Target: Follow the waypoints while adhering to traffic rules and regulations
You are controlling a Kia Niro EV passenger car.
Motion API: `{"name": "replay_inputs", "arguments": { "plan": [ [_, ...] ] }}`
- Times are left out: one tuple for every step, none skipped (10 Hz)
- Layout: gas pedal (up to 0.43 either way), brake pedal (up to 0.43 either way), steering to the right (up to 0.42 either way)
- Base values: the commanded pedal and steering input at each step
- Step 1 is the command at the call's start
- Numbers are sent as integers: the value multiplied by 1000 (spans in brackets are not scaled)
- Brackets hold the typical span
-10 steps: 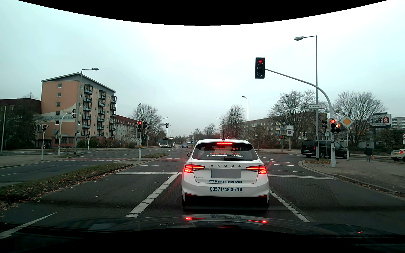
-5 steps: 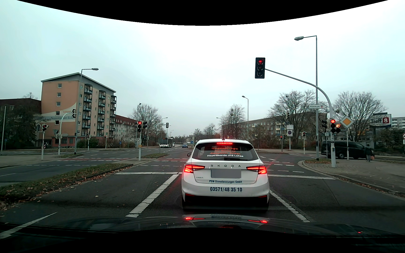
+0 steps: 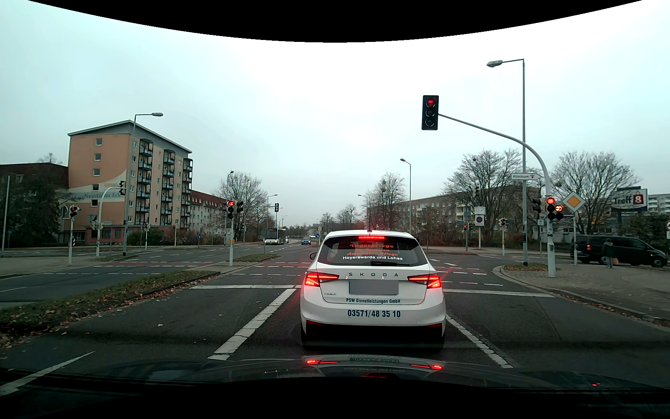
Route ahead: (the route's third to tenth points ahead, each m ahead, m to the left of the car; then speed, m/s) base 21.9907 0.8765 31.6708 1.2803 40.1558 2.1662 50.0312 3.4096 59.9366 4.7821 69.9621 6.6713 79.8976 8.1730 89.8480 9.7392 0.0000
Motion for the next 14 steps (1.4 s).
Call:
{"name": "replay_inputs", "arguments": {
  "plan": [
    [0,384,-4],
    [0,384,-4],
    [0,384,-5],
    [0,390,-4],
    [0,384,-4],
    [0,384,-4],
    [0,384,-5],
    [0,384,-4],
    [0,384,-4],
    [0,384,-4],
    [0,384,-5],
    [0,384,-5],
    [0,384,-4],
    [0,384,-5]
  ]
}}
